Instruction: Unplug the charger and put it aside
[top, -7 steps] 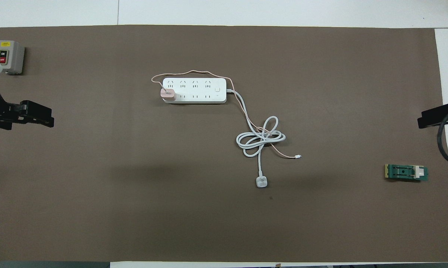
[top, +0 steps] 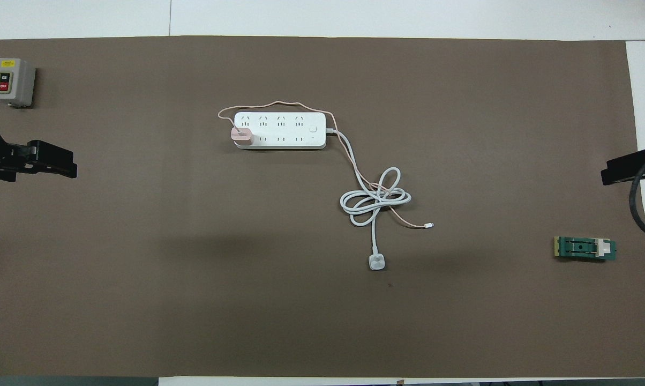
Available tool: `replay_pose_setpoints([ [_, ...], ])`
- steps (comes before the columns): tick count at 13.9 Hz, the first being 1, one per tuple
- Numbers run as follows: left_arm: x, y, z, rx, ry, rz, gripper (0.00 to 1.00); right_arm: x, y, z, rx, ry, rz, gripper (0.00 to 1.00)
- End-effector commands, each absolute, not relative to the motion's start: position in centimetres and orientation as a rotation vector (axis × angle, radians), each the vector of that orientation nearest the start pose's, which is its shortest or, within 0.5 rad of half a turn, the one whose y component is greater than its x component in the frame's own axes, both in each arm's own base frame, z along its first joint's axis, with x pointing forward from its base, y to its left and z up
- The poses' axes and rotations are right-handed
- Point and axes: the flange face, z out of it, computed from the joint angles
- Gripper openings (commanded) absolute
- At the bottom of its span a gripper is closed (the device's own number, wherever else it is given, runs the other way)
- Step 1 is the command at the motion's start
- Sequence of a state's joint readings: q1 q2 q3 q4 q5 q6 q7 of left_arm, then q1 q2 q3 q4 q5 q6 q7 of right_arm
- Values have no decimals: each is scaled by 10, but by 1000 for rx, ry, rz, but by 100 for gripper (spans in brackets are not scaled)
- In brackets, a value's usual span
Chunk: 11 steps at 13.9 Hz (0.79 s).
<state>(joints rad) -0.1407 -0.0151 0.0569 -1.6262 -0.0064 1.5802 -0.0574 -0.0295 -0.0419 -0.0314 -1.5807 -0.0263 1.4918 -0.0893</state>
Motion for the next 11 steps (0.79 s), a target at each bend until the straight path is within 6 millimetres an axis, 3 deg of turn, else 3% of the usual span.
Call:
replay_pose_setpoints([
  [1, 546, -52, 615, -3161, 47, -39, 100, 528, -36, 637, -3148, -24, 59, 100],
  [3, 546, -54, 612, -3160, 54, -34, 100, 528, -35, 635, -3147, -7, 61, 100],
  [6, 545, -53, 612, -3160, 52, -32, 100, 531, -22, 630, -3144, 162, 82, 100],
  [10, 543, -53, 611, -3160, 52, -12, 100, 544, 12, 607, -3025, 479, 161, 100],
  [11, 543, -52, 612, -3160, 50, -15, 100, 548, 31, 598, -2987, 554, 197, 100],
])
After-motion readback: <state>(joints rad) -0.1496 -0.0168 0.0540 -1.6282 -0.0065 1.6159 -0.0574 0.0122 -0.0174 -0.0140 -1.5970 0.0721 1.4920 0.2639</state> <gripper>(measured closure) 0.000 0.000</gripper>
